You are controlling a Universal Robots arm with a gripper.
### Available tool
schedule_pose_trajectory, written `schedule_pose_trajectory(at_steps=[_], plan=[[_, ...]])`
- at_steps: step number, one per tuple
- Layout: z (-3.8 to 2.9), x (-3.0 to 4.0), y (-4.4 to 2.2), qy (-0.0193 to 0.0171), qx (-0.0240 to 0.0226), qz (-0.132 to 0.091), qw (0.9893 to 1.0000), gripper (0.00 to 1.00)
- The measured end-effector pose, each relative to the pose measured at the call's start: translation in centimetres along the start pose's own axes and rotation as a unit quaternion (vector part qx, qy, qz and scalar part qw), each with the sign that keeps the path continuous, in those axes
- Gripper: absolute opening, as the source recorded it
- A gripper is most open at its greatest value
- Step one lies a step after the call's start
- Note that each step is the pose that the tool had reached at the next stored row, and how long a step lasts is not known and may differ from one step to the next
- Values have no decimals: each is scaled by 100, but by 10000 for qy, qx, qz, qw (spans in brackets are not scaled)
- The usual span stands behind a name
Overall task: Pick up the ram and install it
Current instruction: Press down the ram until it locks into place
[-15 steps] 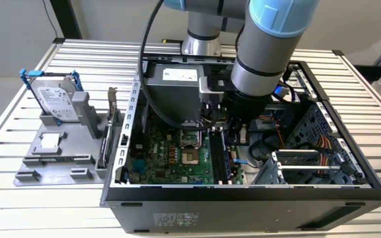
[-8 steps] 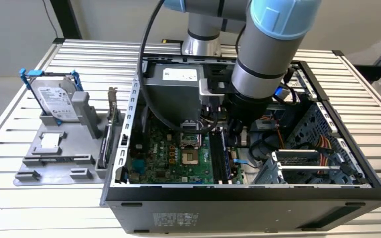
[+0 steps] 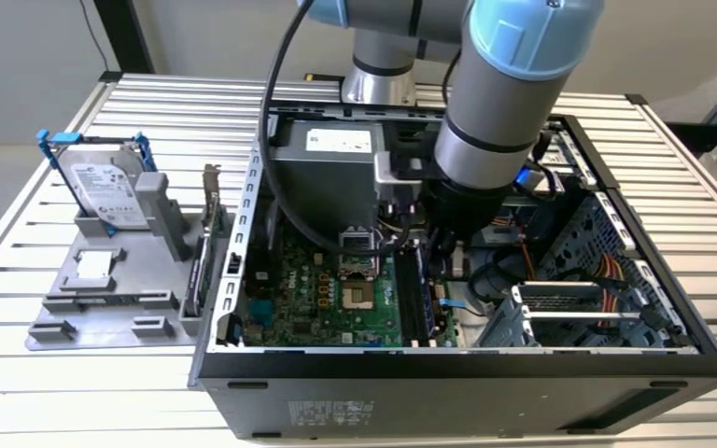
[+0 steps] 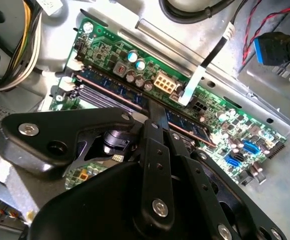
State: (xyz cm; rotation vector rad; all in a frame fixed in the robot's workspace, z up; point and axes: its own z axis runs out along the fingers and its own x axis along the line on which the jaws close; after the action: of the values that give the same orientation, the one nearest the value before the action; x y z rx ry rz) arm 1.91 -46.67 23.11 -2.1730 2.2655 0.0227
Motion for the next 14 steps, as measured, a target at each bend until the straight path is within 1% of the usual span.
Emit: schedule_pose_trajectory(at_steps=[14], plan=[[69,2,6,2,-1,0,10000,0]])
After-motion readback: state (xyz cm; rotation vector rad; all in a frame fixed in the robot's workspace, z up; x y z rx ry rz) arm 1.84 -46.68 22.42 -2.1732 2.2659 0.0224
